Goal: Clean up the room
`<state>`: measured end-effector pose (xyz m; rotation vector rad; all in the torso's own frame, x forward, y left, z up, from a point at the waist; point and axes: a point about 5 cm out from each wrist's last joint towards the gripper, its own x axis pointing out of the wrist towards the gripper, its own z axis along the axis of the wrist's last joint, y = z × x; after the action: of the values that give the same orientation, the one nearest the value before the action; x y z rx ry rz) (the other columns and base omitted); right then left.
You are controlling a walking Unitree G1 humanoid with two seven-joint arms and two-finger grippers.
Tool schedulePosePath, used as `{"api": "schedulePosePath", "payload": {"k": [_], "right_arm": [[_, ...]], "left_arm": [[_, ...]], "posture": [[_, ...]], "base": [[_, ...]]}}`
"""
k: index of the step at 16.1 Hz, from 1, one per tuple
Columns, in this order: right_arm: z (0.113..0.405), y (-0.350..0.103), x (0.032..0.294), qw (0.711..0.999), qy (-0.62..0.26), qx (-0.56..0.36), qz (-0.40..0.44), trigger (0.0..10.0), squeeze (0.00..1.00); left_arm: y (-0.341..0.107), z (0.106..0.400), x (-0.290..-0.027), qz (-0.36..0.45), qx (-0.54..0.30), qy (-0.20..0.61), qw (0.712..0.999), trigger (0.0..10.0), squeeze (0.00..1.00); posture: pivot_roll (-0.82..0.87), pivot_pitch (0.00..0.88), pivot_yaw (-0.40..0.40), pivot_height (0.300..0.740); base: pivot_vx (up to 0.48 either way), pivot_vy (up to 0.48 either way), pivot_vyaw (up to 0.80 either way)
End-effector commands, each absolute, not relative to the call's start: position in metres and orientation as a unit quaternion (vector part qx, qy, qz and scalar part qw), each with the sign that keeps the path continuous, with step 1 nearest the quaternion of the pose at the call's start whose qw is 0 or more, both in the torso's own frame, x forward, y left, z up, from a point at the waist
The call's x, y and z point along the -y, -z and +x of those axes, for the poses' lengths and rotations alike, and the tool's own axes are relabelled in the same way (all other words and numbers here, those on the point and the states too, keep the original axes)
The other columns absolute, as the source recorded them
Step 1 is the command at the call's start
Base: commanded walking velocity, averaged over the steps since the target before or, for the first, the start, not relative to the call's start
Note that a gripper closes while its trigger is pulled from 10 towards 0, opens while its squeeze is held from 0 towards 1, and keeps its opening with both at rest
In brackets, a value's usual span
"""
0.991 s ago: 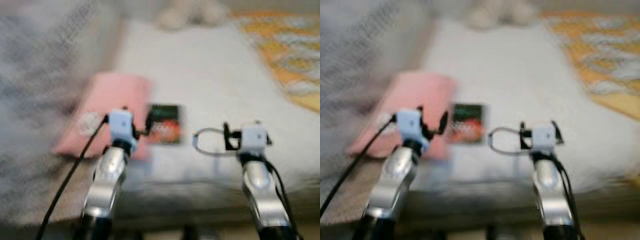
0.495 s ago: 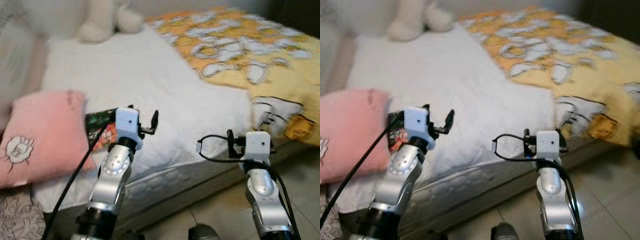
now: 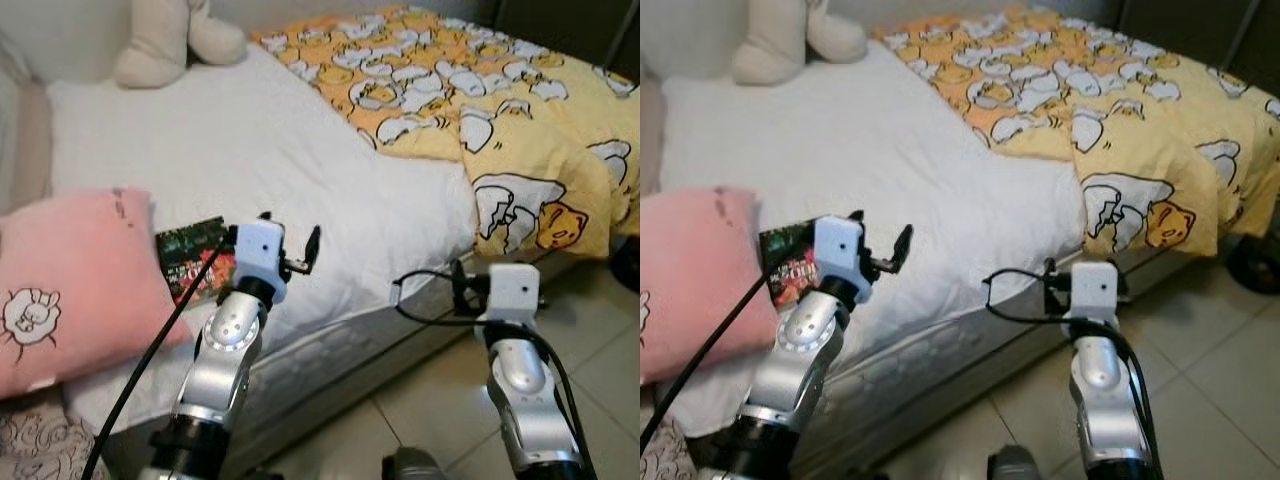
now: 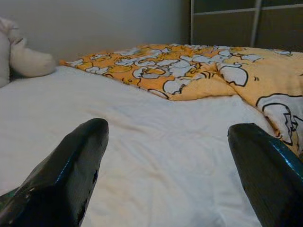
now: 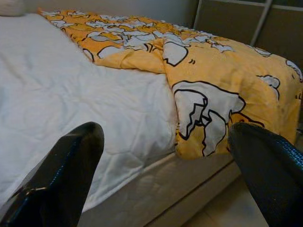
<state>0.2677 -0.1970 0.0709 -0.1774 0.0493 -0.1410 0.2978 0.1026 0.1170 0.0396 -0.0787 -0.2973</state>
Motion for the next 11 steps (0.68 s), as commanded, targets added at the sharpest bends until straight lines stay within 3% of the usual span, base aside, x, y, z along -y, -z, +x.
{"api": "schedulePosePath", "payload": {"k": [1,11], "right_arm": [[0.2704,-0.0731,0.1947,0.994,0.064,-0.018,-0.086,10.0,0.0],[0.2753,-0.0739,0.1891,0.994,0.044,-0.013,-0.095,10.0,0.0]], "left_arm": [[-0.1168,0.2983,-0.1075,0.024,0.042,0.145,0.988,10.0,0.0],[-0.1166,0.295,-0.102,0.013,0.043,0.149,0.988,10.0,0.0]], "posture": [[-0.17,0.0,0.081,0.74],[-0.16,0.0,0.069,0.74]], "base": [[0.0,-0.409,0.0],[0.0,-0.472,0.0]]}}
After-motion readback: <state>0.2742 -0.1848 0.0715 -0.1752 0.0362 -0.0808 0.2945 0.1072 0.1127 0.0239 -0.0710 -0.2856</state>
